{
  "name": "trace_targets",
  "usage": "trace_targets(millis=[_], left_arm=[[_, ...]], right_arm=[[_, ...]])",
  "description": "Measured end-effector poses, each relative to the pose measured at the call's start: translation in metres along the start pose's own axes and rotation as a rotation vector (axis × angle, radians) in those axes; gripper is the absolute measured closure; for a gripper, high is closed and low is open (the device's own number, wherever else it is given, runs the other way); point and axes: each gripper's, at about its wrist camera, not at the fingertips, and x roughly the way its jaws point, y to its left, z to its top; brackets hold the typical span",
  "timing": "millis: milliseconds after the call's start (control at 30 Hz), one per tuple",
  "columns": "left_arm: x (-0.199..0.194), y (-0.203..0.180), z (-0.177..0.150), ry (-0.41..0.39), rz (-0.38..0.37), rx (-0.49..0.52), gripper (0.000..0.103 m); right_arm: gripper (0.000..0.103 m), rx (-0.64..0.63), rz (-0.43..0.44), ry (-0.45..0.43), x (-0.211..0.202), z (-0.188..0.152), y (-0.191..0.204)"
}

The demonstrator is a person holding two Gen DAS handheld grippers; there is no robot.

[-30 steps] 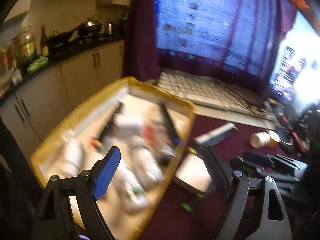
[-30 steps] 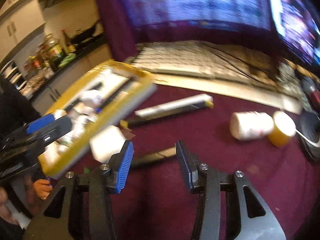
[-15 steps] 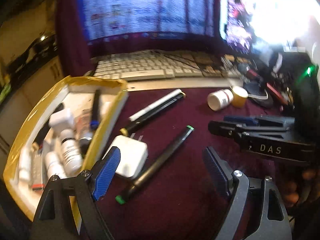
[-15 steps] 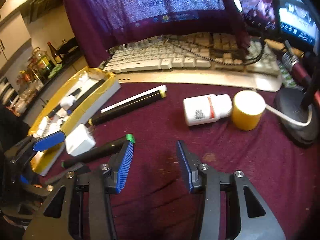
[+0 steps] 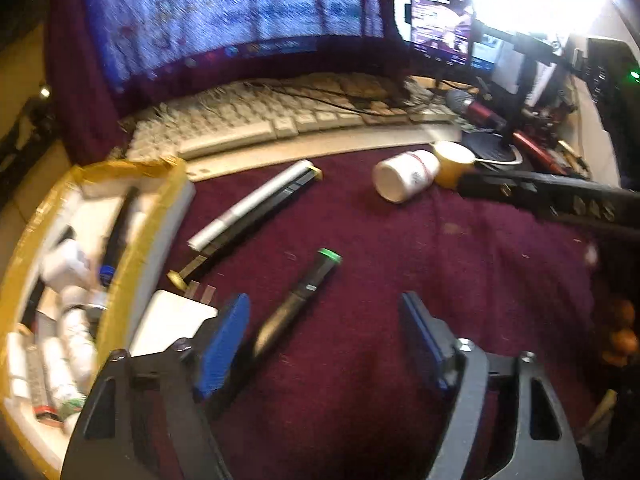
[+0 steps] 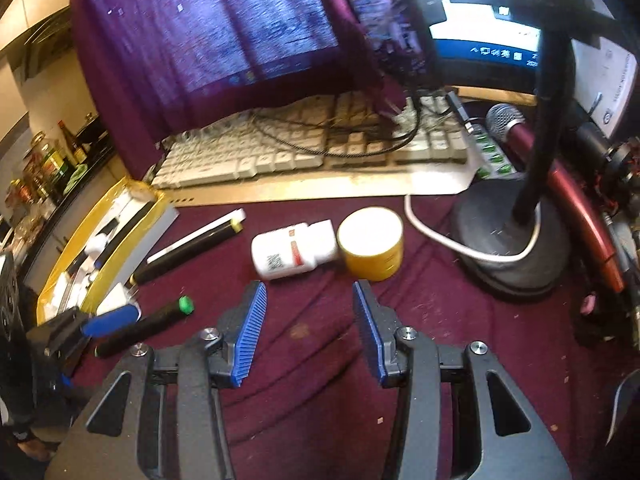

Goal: Organize objects
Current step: 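Grasp the yellow jar with the right tool while the left grasps the green-capped marker, then lift the yellow jar and green-capped marker toward the tray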

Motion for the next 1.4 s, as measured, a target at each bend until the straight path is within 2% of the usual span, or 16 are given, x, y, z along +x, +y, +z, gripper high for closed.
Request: trace_targets(millis=[100, 167, 200, 300, 367, 433, 533, 667, 767, 900, 1100, 1400], left_arm=[[0.005, -0.002, 0.0, 0.008, 0.018, 0.024, 0.034], [0.013, 0.003, 0.001, 0.032, 0.018, 0.003, 0.038], [0.016, 0.006, 0.001, 0.05, 0.009, -0.013, 0.041], [0.015, 0.012, 0.001, 0.036, -0.005, -0.039, 0.05], [0.014, 0.012, -0.001, 0.029, 0.011, -0.04, 0.06], [0.012, 0.013, -0.002, 0.019, 0.02, -0.043, 0.077], [0.01, 0.017, -0.004, 0.01, 0.013, -0.072, 0.09], [0.009, 0.023, -0.004, 0.004, -0.012, -0.104, 0.091], [0.008, 0.025, -0.006, 0.003, -0.027, -0.125, 0.091], [0.0, 0.02, -0.016, 0.011, -0.064, -0.15, 0.091], [-0.01, 0.03, -0.028, 0.038, -0.135, -0.272, 0.091], [-0.026, 0.03, -0.03, 0.027, -0.115, -0.301, 0.091]], right_arm=[[0.058, 0.007, -0.026, -0.015, -0.002, 0.007, -0.006], [0.056, 0.001, -0.039, -0.017, -0.002, 0.012, -0.008], [0.055, -0.009, -0.054, -0.02, 0.0, 0.014, -0.008], [0.054, -0.022, -0.102, -0.008, 0.007, 0.024, -0.009], [0.053, -0.038, -0.126, 0.0, 0.013, 0.029, -0.009], [0.053, -0.031, -0.171, 0.008, 0.019, 0.032, -0.013], [0.053, -0.025, -0.167, 0.042, 0.03, 0.034, -0.017], [0.053, -0.054, -0.196, 0.06, 0.049, 0.033, -0.017], [0.065, -0.042, -0.189, 0.07, 0.053, 0.031, -0.022], [0.065, -0.037, -0.197, 0.071, 0.044, 0.028, -0.025], [0.065, -0.009, -0.078, 0.055, 0.008, 0.002, -0.014], [0.065, -0.136, 0.072, 0.064, -0.003, -0.018, 0.056]])
